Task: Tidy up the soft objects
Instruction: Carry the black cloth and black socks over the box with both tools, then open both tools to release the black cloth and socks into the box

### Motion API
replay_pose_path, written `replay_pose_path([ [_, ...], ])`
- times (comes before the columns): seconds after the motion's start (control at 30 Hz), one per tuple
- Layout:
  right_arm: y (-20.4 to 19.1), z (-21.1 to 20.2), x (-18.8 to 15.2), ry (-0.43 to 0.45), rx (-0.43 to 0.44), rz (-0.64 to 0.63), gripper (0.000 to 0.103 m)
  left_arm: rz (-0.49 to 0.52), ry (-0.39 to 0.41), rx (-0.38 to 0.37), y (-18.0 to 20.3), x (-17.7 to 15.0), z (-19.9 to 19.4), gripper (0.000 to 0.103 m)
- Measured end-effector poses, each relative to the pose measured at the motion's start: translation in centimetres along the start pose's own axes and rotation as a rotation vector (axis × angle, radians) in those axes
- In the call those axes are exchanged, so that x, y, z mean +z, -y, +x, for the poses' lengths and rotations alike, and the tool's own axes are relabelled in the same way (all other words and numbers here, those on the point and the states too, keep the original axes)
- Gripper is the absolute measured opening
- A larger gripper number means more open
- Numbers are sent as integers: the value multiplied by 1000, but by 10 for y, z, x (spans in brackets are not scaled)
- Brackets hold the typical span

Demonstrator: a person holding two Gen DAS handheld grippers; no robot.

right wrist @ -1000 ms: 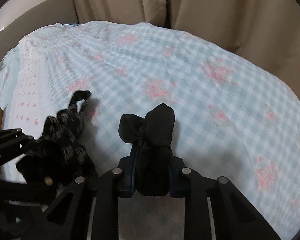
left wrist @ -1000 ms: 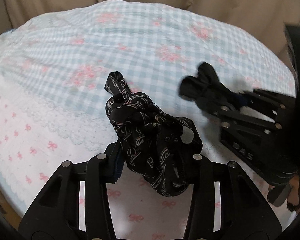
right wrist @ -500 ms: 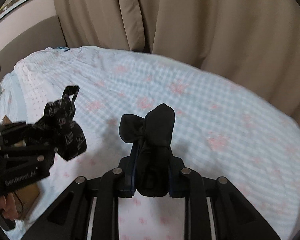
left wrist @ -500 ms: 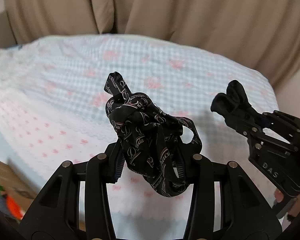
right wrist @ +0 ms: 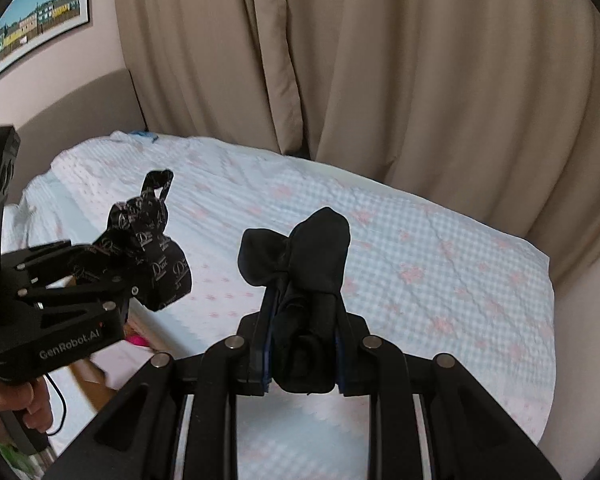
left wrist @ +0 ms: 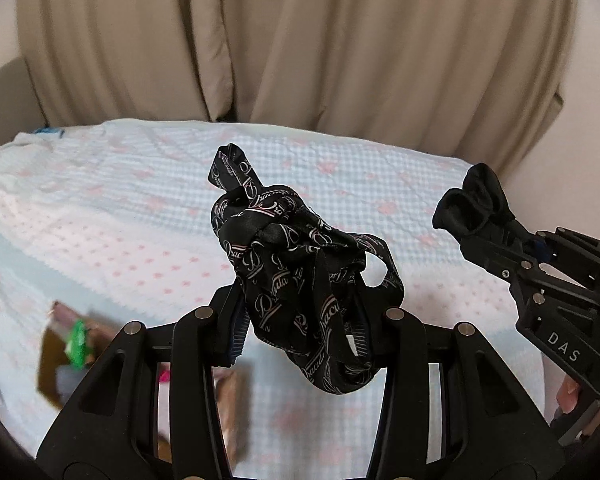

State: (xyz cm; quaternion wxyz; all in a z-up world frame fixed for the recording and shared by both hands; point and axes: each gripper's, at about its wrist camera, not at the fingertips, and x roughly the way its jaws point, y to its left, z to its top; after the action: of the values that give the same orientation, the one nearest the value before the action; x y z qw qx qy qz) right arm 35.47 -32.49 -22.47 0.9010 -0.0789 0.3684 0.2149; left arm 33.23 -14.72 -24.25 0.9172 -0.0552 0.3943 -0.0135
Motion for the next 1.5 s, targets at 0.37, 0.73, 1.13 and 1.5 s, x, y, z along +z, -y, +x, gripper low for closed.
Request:
replay_pose_path([
  [0.37,-118,-46,-11,-9,8,162,21,20,-44,-52,-104,-31,-83,39],
  [0.73,-218,6,-30,-133,-29,248,21,45,-149,-43,-227,-56,-77,39],
  [1.13,-251,73,-79,-286,-51,456,21,186,-363,-111,-255,-113,4,39],
  [1.5,-251,109,-106,-385,-44,581,21,339,-450,-111,-236,-164,40,39],
])
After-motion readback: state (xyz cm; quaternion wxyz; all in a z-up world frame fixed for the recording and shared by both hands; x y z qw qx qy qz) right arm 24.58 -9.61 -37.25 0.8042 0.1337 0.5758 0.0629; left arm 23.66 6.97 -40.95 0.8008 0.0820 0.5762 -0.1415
